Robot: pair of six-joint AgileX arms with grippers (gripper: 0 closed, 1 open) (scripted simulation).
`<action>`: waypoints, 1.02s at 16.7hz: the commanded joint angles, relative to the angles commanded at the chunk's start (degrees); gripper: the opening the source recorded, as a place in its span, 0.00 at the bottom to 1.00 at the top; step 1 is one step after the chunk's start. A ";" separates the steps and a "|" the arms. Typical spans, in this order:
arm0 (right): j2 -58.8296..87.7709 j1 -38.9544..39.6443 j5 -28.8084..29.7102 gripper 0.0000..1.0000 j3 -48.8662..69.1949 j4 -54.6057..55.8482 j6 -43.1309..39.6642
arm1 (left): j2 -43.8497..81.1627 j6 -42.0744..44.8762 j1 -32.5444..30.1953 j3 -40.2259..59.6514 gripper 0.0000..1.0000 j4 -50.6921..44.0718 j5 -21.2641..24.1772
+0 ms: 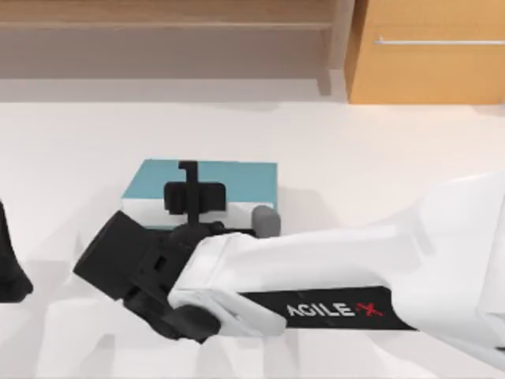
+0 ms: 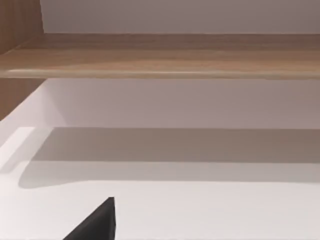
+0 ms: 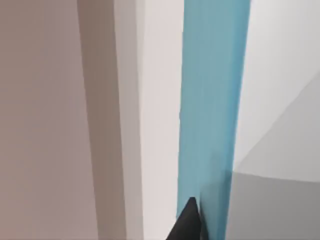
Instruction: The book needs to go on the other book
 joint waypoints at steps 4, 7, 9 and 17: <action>0.00 0.00 0.00 0.00 0.00 0.00 0.00 | 0.00 0.00 0.00 0.00 1.00 0.00 0.00; 0.20 -0.40 -0.20 0.00 0.10 0.55 -0.45 | 0.00 0.00 0.00 0.00 1.00 0.00 0.00; 0.50 -0.55 -0.30 0.00 0.23 0.86 -0.74 | 0.00 0.00 0.00 0.00 1.00 0.00 0.00; 0.50 -0.55 -0.30 0.45 0.23 0.86 -0.74 | 0.00 0.00 0.00 0.00 1.00 0.00 0.00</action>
